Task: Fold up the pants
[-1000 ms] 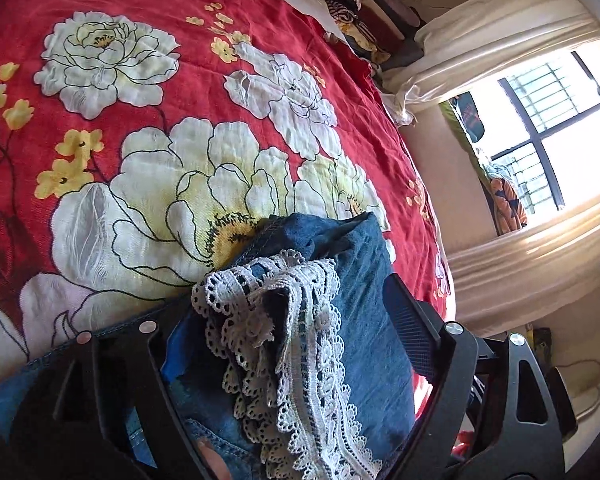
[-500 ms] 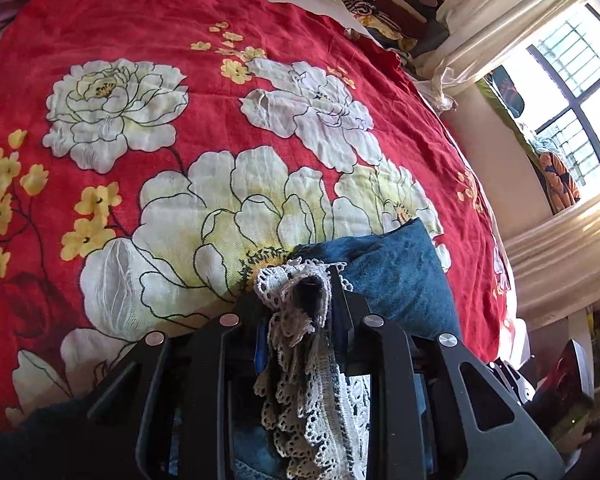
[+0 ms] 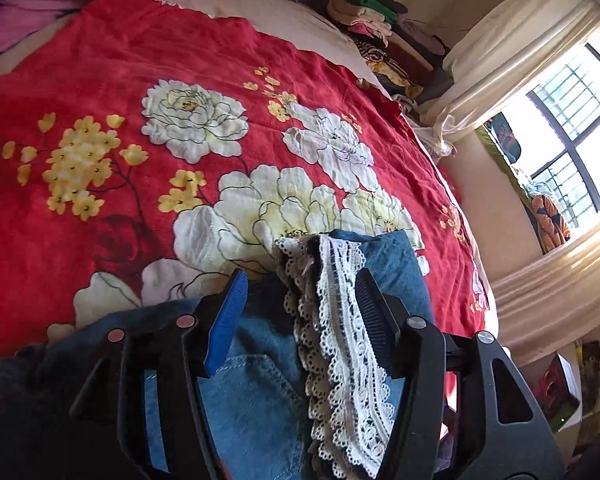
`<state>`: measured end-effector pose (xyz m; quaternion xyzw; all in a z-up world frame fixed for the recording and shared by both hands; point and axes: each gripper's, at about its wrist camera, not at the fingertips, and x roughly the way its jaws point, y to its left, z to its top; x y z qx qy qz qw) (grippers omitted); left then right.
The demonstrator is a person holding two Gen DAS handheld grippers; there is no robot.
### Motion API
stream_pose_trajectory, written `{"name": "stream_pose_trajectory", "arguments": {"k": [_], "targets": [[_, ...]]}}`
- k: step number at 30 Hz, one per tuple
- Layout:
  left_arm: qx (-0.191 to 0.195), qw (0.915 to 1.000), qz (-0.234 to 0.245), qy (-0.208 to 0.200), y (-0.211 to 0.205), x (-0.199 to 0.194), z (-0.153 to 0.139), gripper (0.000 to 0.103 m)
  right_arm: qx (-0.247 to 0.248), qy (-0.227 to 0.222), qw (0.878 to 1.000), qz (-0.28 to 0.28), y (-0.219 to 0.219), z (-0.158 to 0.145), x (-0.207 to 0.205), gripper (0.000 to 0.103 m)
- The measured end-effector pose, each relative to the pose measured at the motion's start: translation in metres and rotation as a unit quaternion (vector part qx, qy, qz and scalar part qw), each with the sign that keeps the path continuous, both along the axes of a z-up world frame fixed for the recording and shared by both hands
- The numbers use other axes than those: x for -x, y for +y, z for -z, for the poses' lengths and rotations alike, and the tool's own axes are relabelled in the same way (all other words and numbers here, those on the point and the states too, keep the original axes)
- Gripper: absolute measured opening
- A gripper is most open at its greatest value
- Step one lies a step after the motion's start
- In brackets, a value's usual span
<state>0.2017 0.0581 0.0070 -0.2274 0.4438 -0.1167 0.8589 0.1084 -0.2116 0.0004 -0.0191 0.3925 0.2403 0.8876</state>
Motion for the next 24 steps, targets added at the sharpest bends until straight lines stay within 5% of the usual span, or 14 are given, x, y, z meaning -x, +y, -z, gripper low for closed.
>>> {"name": "stream_pose_trajectory", "arguments": {"k": [4,9,10,13,17,24], "targets": [[-0.056,0.9973,-0.046,-0.01,0.026,0.047,-0.008,0.059,0.001,-0.021,0.996,-0.083,0.036,-0.008,0.029,0.077],[-0.045,0.9948,-0.09,-0.014,0.066,0.101,-0.01,0.061,0.052,-0.039,0.985,-0.163,0.088,-0.002,0.041,0.072],[-0.046,0.9949,-0.089,-0.018,0.069,0.11,-0.011,0.061,0.062,-0.042,0.983,-0.17,0.095,0.0,0.04,0.062],[-0.094,0.9898,-0.106,-0.01,0.07,0.131,-0.009,0.063,0.089,-0.039,0.978,-0.186,0.112,0.011,0.035,0.059],[-0.085,0.9903,-0.109,0.014,0.071,0.137,0.01,0.063,0.113,-0.019,0.973,-0.2,0.122,0.029,0.029,0.03],[-0.11,0.9891,-0.094,0.024,0.06,0.132,0.026,0.063,0.104,-0.005,0.975,-0.196,0.12,0.037,0.034,0.032]]}}
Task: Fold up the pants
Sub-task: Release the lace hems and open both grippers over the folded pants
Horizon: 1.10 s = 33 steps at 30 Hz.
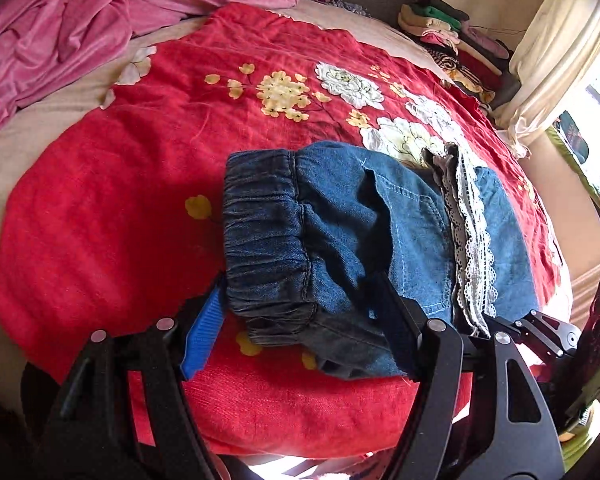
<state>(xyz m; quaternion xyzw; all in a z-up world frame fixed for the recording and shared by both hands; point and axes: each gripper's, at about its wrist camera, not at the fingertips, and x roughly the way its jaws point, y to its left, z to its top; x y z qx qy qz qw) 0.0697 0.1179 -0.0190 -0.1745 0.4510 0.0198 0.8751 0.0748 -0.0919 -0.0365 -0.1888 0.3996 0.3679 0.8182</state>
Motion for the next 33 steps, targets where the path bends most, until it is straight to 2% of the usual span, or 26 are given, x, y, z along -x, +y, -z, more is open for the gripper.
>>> {"name": "stream_pose_trajectory", "arguments": {"k": [5,9,11,13,18,20,27,33], "targets": [[-0.019,0.9998,0.0,0.005,-0.004,0.003,0.004,0.064,-0.024,0.017,1.0,0.01,-0.005,-0.005,-0.001,0.037],[-0.024,0.9997,-0.003,-0.002,-0.003,0.01,-0.003,0.064,-0.078,0.031,0.996,0.027,-0.022,-0.026,0.004,0.046],[-0.033,0.9994,0.002,-0.01,-0.005,0.014,-0.01,0.067,-0.097,0.024,0.994,0.033,-0.03,-0.038,0.009,0.051],[-0.046,0.9987,0.01,-0.019,-0.01,0.019,-0.018,0.07,-0.106,0.014,0.994,0.039,-0.036,-0.048,0.013,0.052],[-0.051,0.9978,0.024,-0.033,-0.018,0.032,-0.034,0.073,-0.131,0.0,0.989,0.066,-0.049,-0.069,0.015,0.058],[-0.052,0.9976,0.027,-0.036,-0.019,0.037,-0.039,0.075,-0.14,-0.003,0.987,0.082,-0.054,-0.075,0.013,0.065],[-0.07,0.9965,0.022,-0.039,-0.01,0.053,-0.046,0.082,-0.149,-0.012,0.984,0.102,-0.058,-0.091,0.003,0.075],[-0.058,0.998,-0.004,-0.024,0.012,0.061,-0.038,0.086,-0.139,-0.013,0.987,0.083,-0.036,-0.101,-0.009,0.081]]}}
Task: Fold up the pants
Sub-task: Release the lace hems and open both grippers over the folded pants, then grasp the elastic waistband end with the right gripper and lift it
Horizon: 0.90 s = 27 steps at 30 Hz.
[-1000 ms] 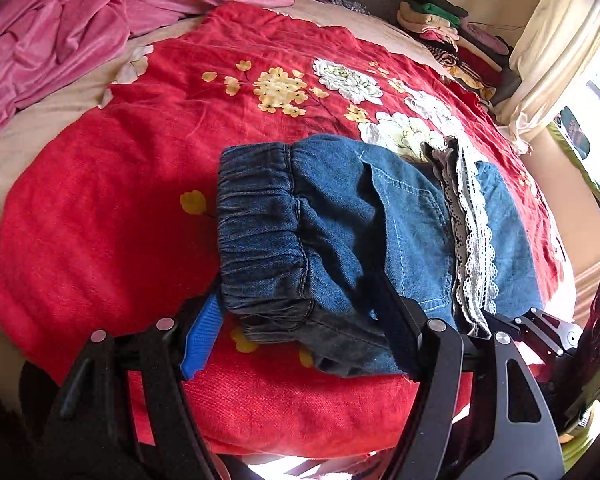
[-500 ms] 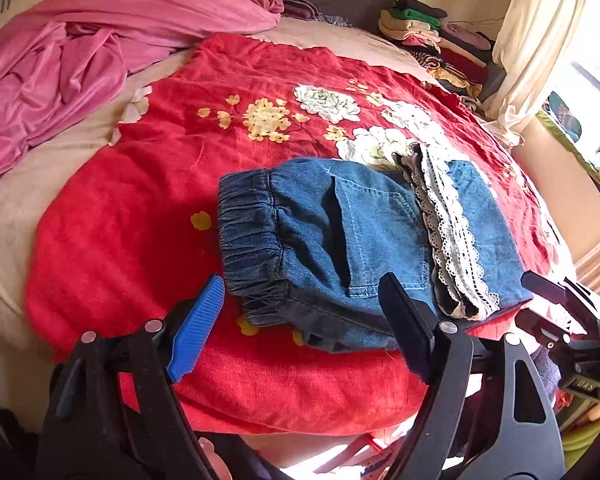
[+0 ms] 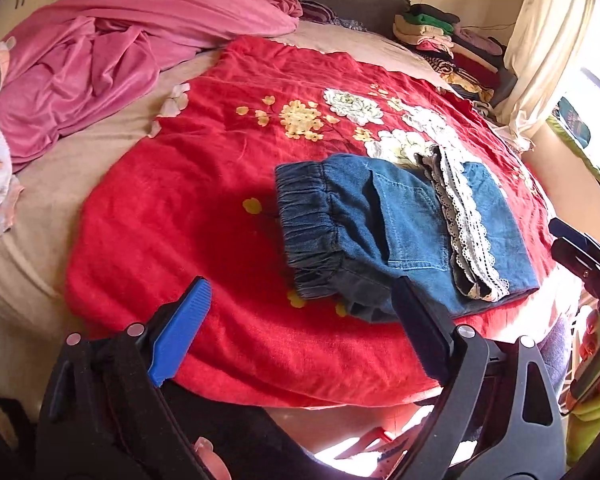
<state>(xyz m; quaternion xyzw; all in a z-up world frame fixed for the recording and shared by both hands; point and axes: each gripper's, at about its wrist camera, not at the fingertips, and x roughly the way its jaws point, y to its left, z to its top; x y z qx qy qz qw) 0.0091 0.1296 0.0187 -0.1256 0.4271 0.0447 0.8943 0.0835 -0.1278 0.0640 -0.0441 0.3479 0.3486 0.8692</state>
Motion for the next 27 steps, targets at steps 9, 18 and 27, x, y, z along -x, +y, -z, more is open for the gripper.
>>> {"name": "stream_pose_trajectory", "arguments": {"k": [9,18,27], "targets": [[0.069,0.9973,-0.005,0.025,0.015,0.002,0.028,0.087,0.043,0.005,0.995,-0.085,0.081,-0.01,-0.031,0.089],[0.153,0.9881,-0.004,0.019,0.009,-0.002,0.044,0.086,0.104,0.045,0.979,-0.169,0.163,0.011,-0.067,0.091],[0.22,0.9751,-0.006,0.024,0.004,-0.022,0.065,0.046,0.16,0.072,0.96,-0.219,0.219,0.039,-0.086,0.091]]}}
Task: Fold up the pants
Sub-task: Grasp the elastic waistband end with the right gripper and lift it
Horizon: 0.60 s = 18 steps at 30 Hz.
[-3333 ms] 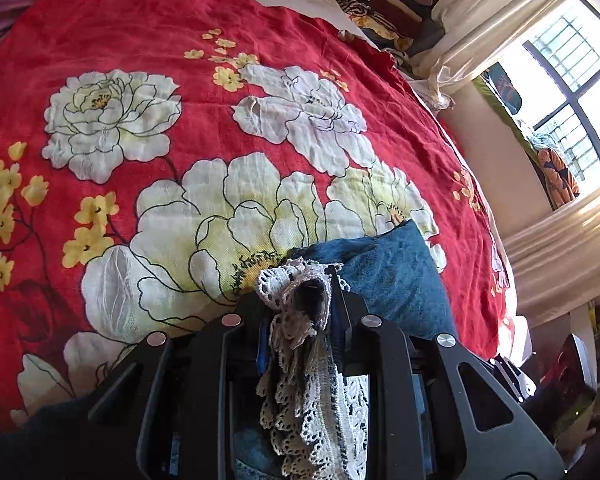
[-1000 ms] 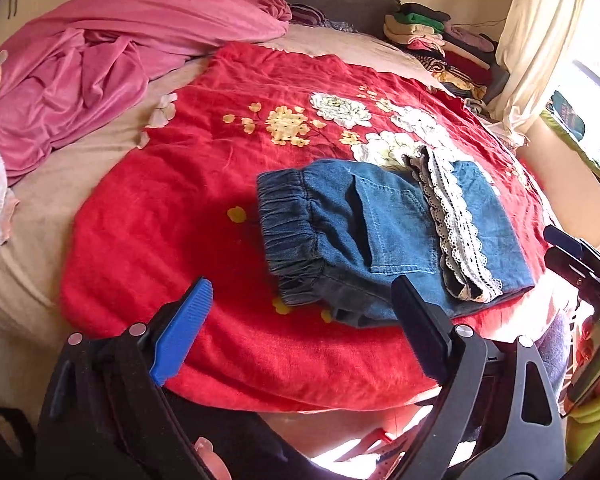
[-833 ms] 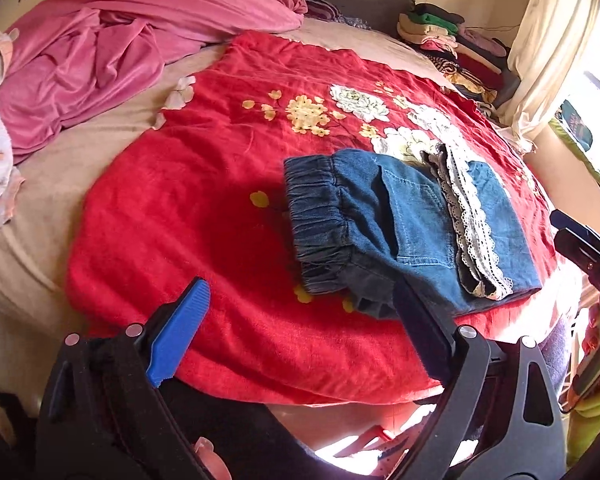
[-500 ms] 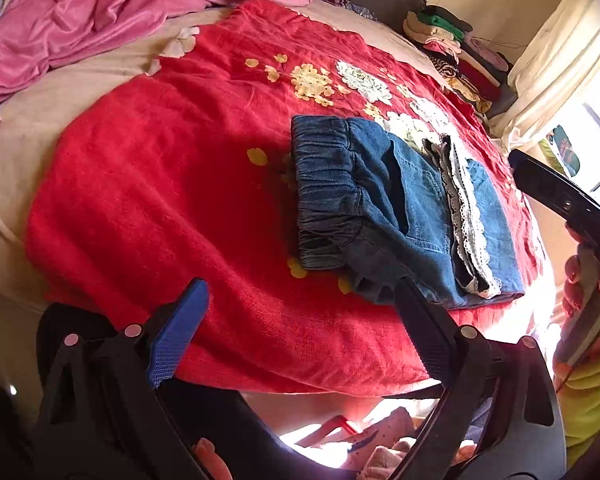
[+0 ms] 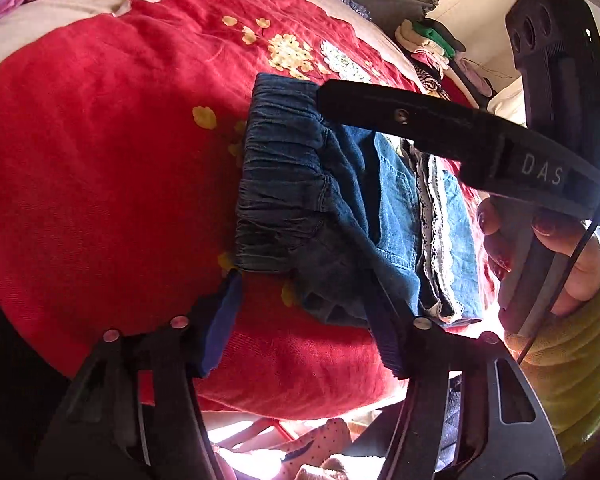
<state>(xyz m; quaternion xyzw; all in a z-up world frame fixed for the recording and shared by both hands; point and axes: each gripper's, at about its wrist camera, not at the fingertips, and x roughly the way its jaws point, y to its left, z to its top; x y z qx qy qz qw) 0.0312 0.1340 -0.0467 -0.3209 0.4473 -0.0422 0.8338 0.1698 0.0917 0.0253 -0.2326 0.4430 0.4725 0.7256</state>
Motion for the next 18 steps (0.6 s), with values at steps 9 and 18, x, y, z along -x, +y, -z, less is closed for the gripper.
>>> {"name": "stream_pose_trajectory", "arguments": {"k": [9,18], "targets": [[0.008,0.9999,0.008,0.002,-0.006,-0.003,0.011,0.038,0.039,0.061,0.997,-0.035,0.036,0.046,-0.004,0.081],[0.006,0.9997,0.019,-0.014,-0.009,-0.001,0.004,0.059,-0.072,0.087,0.994,0.001,-0.011,0.018,-0.014,0.038]]}}
